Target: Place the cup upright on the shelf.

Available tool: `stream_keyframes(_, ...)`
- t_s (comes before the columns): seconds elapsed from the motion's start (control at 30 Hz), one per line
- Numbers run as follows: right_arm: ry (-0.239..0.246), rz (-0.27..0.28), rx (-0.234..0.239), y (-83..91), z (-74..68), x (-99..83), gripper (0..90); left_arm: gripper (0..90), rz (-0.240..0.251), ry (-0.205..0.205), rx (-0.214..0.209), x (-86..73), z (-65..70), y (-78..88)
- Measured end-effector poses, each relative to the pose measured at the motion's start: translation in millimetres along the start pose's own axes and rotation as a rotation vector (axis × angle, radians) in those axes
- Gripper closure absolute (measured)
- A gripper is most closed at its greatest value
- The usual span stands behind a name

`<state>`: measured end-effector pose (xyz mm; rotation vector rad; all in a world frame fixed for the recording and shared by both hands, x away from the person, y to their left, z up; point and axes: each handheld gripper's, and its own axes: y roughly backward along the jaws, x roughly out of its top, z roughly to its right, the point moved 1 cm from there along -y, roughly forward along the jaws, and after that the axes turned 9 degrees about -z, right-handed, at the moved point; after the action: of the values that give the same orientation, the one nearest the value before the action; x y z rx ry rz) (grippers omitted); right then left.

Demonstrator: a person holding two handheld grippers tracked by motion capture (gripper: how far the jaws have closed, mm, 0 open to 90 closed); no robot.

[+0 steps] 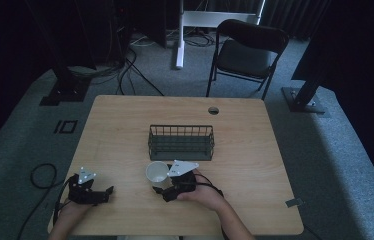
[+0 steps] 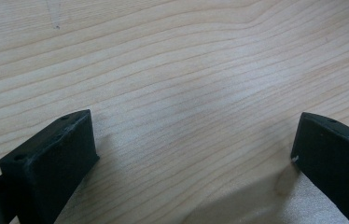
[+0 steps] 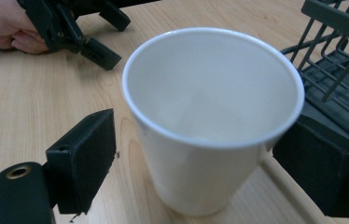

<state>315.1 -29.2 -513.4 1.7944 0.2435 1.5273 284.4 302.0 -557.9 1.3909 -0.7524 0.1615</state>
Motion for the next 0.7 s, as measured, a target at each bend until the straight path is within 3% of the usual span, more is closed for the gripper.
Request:
stream_keyframes(0.5, -0.005, 0.003, -0.015, -20.0, -1.6, 6.5, 13.1, 0.1, 0.0, 0.0, 0.0, 0.0, 0.0, 0.0)
stream_keyframes(0.6, -0.01, 0.003, -0.02, -20.4, -1.7, 6.4, 15.2, 0.1, 0.0, 0.0, 0.0, 0.0, 0.0, 0.0)
stream_keyframes(0.63, -0.015, 0.009, -0.034, -20.1, -0.8, 7.2, 20.4, 0.1, 0.0, 0.0, 0.0, 0.0, 0.0, 0.0)
stream_keyframes(0.7, -0.042, 0.027, -0.021, -20.3, 0.1, 9.0, 20.5, 0.1, 0.0, 0.0, 0.0, 0.0, 0.0, 0.0)
